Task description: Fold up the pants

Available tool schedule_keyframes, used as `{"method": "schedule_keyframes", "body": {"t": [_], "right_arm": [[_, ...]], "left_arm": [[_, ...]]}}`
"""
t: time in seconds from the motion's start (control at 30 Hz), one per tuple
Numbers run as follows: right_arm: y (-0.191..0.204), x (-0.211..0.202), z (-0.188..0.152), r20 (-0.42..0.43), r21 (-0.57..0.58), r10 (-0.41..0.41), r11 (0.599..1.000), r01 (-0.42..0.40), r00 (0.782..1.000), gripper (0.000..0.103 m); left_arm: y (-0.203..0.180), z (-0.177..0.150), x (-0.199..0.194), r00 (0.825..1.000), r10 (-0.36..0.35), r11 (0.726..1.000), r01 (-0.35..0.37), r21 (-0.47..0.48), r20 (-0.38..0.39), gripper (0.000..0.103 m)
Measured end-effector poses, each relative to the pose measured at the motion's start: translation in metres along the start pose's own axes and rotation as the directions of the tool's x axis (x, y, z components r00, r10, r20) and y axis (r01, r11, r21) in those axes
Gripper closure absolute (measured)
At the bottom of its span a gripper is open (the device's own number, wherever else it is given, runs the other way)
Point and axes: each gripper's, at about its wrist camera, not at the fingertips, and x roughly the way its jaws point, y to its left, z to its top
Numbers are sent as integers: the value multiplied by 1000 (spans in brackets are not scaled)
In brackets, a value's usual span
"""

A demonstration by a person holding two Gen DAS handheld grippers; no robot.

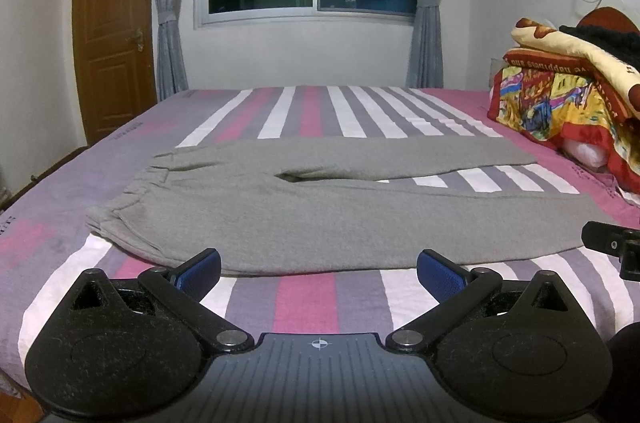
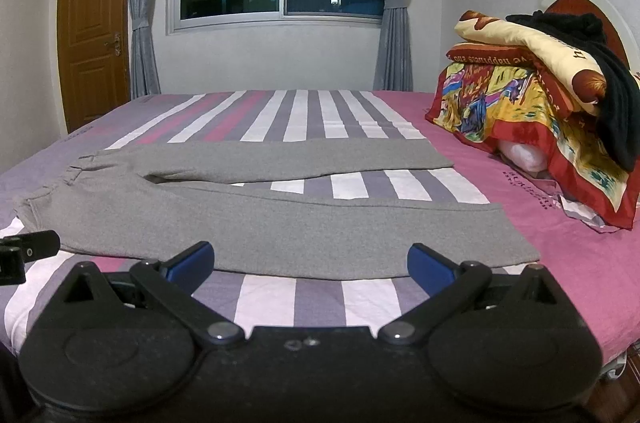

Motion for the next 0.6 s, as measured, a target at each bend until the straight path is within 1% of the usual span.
{"method": "schedule_keyframes", "body": {"t": [0.6], "right_arm": [[2, -1, -1, -3, -1, 1, 1000, -1, 1000, 1]], "left_arm": [[-1, -1, -1, 1000, 1, 1000, -1, 2, 2, 0]]}}
